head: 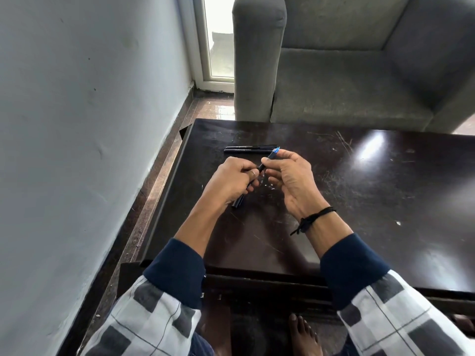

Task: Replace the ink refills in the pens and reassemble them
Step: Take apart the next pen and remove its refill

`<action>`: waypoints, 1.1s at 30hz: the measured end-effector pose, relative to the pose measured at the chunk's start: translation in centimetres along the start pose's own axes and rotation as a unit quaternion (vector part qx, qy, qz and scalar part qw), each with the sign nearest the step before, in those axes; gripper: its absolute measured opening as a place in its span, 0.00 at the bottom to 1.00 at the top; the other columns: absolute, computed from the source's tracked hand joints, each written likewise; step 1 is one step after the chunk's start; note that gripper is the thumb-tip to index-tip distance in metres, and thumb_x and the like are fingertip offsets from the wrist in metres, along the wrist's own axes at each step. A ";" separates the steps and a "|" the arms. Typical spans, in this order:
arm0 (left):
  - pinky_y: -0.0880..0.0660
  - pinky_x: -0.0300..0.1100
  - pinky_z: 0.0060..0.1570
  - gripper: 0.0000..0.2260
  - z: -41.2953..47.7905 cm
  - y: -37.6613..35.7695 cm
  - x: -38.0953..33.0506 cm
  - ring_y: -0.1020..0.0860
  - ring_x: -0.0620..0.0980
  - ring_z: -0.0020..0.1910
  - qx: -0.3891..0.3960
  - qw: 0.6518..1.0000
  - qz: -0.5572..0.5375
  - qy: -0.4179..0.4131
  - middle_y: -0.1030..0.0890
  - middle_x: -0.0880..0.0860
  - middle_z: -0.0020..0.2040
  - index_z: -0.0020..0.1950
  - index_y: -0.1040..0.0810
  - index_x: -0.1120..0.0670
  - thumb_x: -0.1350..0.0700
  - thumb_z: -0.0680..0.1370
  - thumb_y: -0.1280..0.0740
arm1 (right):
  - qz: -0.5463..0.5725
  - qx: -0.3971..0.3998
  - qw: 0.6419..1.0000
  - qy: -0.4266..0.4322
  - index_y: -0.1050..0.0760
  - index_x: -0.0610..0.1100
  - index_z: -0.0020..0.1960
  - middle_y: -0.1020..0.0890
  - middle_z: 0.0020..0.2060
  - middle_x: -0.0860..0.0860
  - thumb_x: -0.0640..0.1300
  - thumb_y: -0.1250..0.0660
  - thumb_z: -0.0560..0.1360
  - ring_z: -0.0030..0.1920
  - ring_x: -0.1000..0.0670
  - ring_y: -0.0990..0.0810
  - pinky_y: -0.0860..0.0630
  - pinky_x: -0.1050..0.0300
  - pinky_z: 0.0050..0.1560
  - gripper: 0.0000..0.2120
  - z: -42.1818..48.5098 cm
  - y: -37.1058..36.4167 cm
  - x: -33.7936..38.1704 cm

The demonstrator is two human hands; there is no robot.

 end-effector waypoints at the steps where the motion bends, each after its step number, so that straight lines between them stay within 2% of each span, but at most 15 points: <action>1: 0.22 0.40 0.40 0.08 0.1 0.2 0.0 0.22 0.45 0.34 -0.013 1.000 0.000 -0.006 0.17 0.52 0.38 0.49 0.16 0.54 0.61 0.81 0.34 | 0.008 -0.002 1.000 0.001 0.21 0.45 0.56 0.16 0.37 0.50 0.33 0.25 0.73 0.35 0.55 0.20 0.23 0.62 0.37 0.15 0.1 0.1 0.0; 4: 0.20 0.42 0.45 0.05 0.4 1.6 0.3 0.19 0.43 0.35 -0.085 0.996 -0.029 -0.025 0.15 0.48 0.37 0.43 0.15 0.48 0.58 0.74 0.26 | 0.033 0.012 0.999 -0.009 0.20 0.45 0.56 0.16 0.38 0.50 0.30 0.28 0.73 0.36 0.53 0.18 0.22 0.62 0.36 0.15 0.1 0.1 0.1; 7: 0.23 0.36 0.38 0.04 0.1 3.1 0.1 0.21 0.42 0.33 -0.134 0.982 -0.128 -0.027 0.16 0.53 0.37 0.45 0.15 0.55 0.62 0.73 0.24 | 0.073 0.039 0.996 -0.030 0.19 0.42 0.56 0.15 0.40 0.47 0.29 0.30 0.74 0.39 0.51 0.15 0.20 0.61 0.40 0.14 -0.1 -0.3 0.0; 10: 0.20 0.36 0.41 0.07 -0.1 3.8 0.0 0.19 0.48 0.37 -0.134 0.953 -0.272 -0.001 0.17 0.56 0.40 0.47 0.16 0.58 0.67 0.72 0.24 | 0.093 0.055 0.994 -0.031 0.19 0.38 0.56 0.15 0.39 0.46 0.27 0.31 0.75 0.39 0.50 0.14 0.19 0.61 0.42 0.13 -0.3 -0.6 0.1; 13: 0.18 0.38 0.45 0.07 -0.2 3.0 -0.1 0.16 0.51 0.42 -0.088 0.934 -0.345 0.030 0.16 0.57 0.42 0.50 0.17 0.60 0.68 0.74 0.27 | 0.100 0.071 0.992 -0.030 0.19 0.37 0.56 0.14 0.42 0.44 0.26 0.30 0.74 0.41 0.49 0.13 0.17 0.61 0.44 0.13 -0.5 -0.7 0.1; 18: 0.17 0.42 0.47 0.06 -0.5 1.8 -0.3 0.15 0.53 0.42 -0.070 0.934 -0.349 0.044 0.15 0.60 0.46 0.54 0.19 0.61 0.67 0.79 0.32 | 0.051 0.071 0.996 -0.013 0.18 0.40 0.52 0.13 0.43 0.44 0.27 0.28 0.73 0.43 0.48 0.14 0.17 0.60 0.44 0.12 -0.5 -0.7 0.2; 22: 0.17 0.43 0.46 0.04 -0.5 2.1 -0.4 0.14 0.56 0.44 -0.074 0.925 -0.369 0.047 0.14 0.60 0.46 0.53 0.20 0.61 0.65 0.80 0.33 | -0.010 0.064 0.998 0.017 0.16 0.40 0.48 0.13 0.42 0.43 0.37 0.25 0.75 0.40 0.50 0.15 0.18 0.62 0.41 0.03 -0.3 -0.5 0.3; 25: 0.17 0.43 0.46 0.04 -0.5 2.1 -0.4 0.14 0.56 0.44 -0.070 0.925 -0.370 0.049 0.14 0.60 0.46 0.52 0.20 0.61 0.66 0.80 0.34 | -0.064 0.048 0.995 0.058 0.16 0.37 0.46 0.15 0.39 0.42 0.37 0.25 0.76 0.36 0.51 0.18 0.21 0.65 0.36 0.03 -0.4 -0.5 0.3; 29: 0.17 0.44 0.47 0.03 -0.5 2.0 -0.3 0.14 0.55 0.45 -0.070 0.924 -0.372 0.048 0.14 0.60 0.46 0.53 0.20 0.61 0.65 0.81 0.34 | -0.079 0.056 0.992 0.084 0.16 0.37 0.46 0.15 0.38 0.45 0.33 0.25 0.74 0.39 0.52 0.18 0.21 0.63 0.40 0.02 -0.3 -0.6 0.6; 31: 0.17 0.44 0.48 0.04 -0.4 2.1 -0.2 0.14 0.55 0.46 -0.072 0.923 -0.374 0.046 0.14 0.60 0.47 0.54 0.21 0.62 0.65 0.81 0.34 | -0.081 0.064 0.992 0.079 0.16 0.39 0.47 0.14 0.40 0.46 0.36 0.23 0.74 0.40 0.52 0.18 0.21 0.62 0.41 0.04 -0.1 -0.6 0.6; 33: 0.17 0.45 0.49 0.05 -0.3 2.0 -0.2 0.14 0.55 0.46 -0.074 0.922 -0.376 0.046 0.15 0.61 0.48 0.55 0.21 0.63 0.65 0.81 0.34 | -0.080 0.062 0.993 0.061 0.16 0.41 0.46 0.14 0.41 0.45 0.43 0.23 0.74 0.37 0.53 0.18 0.21 0.63 0.38 0.06 -0.2 -0.6 0.4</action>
Point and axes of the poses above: each hand's wrist, its own z-axis towards the middle knuckle, its own y-axis out of the back of the hand, x = y × z, the point moved 4 cm from there along z, towards the middle knuckle
